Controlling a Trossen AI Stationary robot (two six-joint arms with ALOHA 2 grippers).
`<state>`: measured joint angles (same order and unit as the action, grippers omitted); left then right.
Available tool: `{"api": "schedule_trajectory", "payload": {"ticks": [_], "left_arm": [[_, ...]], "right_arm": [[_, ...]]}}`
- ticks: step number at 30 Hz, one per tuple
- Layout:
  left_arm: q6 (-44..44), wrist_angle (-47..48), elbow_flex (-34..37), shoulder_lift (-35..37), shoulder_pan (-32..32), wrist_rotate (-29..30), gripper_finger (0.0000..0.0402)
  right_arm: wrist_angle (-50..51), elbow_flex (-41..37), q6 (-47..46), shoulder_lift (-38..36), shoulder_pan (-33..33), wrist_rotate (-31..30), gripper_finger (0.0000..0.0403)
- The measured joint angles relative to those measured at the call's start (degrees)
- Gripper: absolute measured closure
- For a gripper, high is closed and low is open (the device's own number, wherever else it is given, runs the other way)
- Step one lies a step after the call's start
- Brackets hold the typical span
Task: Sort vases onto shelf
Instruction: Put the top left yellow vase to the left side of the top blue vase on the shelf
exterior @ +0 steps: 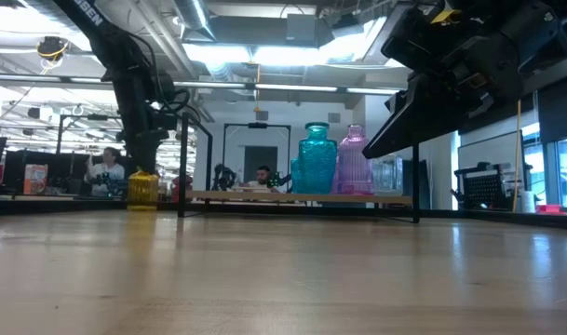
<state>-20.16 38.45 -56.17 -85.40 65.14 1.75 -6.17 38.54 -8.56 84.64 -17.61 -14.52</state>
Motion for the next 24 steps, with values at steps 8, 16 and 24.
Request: {"api": "schedule_trajectory", "payload": {"ticks": [8, 16, 24], "left_arm": [[-0.41, 5.28, -2.41, -0.12, -0.10, 0.20, 0.0360], [-1.03, 5.60, -2.46, -0.10, -0.10, 0.55, 0.0375], [-1.46, 7.01, -2.93, -0.06, -1.18, 4.73, 0.0374]], "right_arm": [[0.07, 0.00, 0.00, 0.00, 0.00, 0.00, 0.0297], [0.22, 0.00, -0.02, 0.00, 0.00, 0.00, 0.0297], [0.20, 0.00, -0.02, 0.00, 0.00, 0.00, 0.0297]]}}
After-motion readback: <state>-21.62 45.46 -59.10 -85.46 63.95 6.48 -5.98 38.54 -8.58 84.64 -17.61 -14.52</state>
